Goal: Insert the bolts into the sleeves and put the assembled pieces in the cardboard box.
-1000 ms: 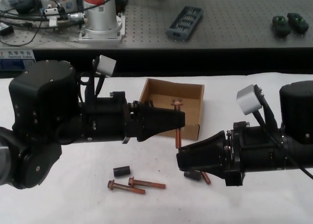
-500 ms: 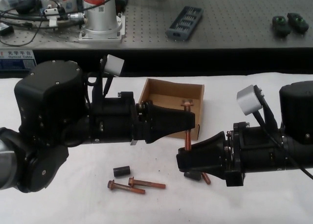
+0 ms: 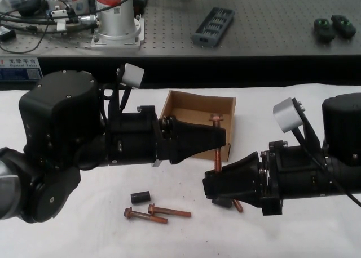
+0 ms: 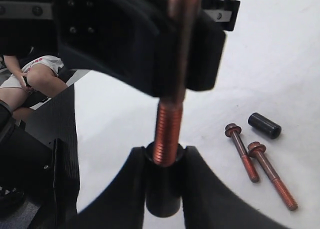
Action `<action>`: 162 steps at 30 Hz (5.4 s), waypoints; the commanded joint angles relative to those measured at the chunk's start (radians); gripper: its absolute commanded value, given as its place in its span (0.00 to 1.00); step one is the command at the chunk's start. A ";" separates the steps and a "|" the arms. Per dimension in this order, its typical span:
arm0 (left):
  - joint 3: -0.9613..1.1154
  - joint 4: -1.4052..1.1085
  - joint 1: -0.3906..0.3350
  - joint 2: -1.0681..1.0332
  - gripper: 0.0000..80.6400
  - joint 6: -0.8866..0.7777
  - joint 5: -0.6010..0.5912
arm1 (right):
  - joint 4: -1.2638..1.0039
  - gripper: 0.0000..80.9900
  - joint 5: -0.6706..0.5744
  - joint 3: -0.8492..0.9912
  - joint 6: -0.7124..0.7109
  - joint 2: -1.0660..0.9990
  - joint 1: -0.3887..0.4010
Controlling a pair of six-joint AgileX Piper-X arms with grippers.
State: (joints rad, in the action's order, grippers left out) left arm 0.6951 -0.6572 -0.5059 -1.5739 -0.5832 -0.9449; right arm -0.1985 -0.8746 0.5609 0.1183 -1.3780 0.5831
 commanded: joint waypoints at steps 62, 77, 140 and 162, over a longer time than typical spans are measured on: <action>0.012 0.328 0.009 0.349 0.01 0.232 0.178 | 0.079 0.07 0.009 0.014 0.001 0.135 0.126; 0.012 0.328 0.009 0.353 0.01 0.217 0.178 | 0.095 0.07 0.012 0.086 -0.030 0.135 0.126; 0.012 0.371 0.009 0.356 0.01 0.171 0.042 | 0.179 0.07 0.033 0.165 -0.112 0.135 0.060; 0.012 0.371 0.009 0.356 0.01 0.158 0.050 | 0.179 0.07 -0.026 0.165 -0.089 0.135 0.087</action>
State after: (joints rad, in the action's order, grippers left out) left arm 0.6990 -0.2869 -0.4961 -1.2274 -0.4122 -0.8937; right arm 0.0000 -0.8747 0.7101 0.0280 -1.2572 0.6650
